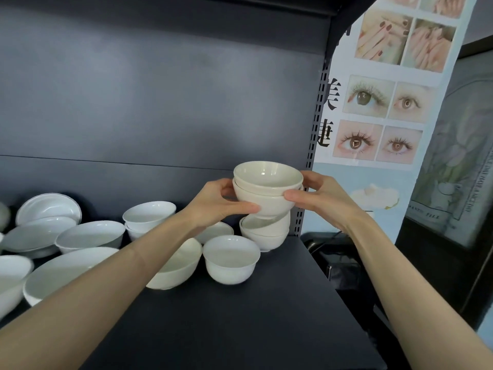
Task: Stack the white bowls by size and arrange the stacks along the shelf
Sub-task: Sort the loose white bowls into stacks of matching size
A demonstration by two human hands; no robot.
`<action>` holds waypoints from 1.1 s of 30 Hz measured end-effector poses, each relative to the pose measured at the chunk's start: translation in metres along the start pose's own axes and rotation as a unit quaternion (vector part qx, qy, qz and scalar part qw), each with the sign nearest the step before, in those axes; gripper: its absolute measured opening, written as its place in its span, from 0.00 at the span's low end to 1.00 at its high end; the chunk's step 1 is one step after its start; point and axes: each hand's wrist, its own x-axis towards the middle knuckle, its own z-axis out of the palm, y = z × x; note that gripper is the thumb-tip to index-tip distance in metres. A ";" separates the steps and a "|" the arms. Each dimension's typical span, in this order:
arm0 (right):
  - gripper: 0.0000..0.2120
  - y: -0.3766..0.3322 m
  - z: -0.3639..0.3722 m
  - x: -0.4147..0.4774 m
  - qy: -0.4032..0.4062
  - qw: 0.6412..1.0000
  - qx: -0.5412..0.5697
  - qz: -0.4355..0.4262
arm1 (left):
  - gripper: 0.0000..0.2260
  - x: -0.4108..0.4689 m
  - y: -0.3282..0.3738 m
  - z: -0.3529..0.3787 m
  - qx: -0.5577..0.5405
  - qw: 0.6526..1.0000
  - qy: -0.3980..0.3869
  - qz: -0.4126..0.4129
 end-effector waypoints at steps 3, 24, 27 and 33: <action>0.25 0.018 -0.006 0.024 -0.009 1.000 0.005 0.006 | 0.21 0.024 -0.015 0.002 0.005 1.000 -0.004 -0.015; 0.23 0.094 -0.014 0.069 -0.059 0.998 0.000 0.026 | 0.26 0.076 -0.074 0.017 0.066 0.989 -0.071 -0.116; 0.22 0.099 -0.014 0.069 -0.049 0.998 0.007 0.034 | 0.31 0.078 -0.079 0.016 0.063 0.988 -0.078 -0.118; 0.22 0.105 -0.012 0.066 -0.040 0.998 0.018 0.034 | 0.31 0.077 -0.082 0.018 0.055 0.986 -0.092 -0.126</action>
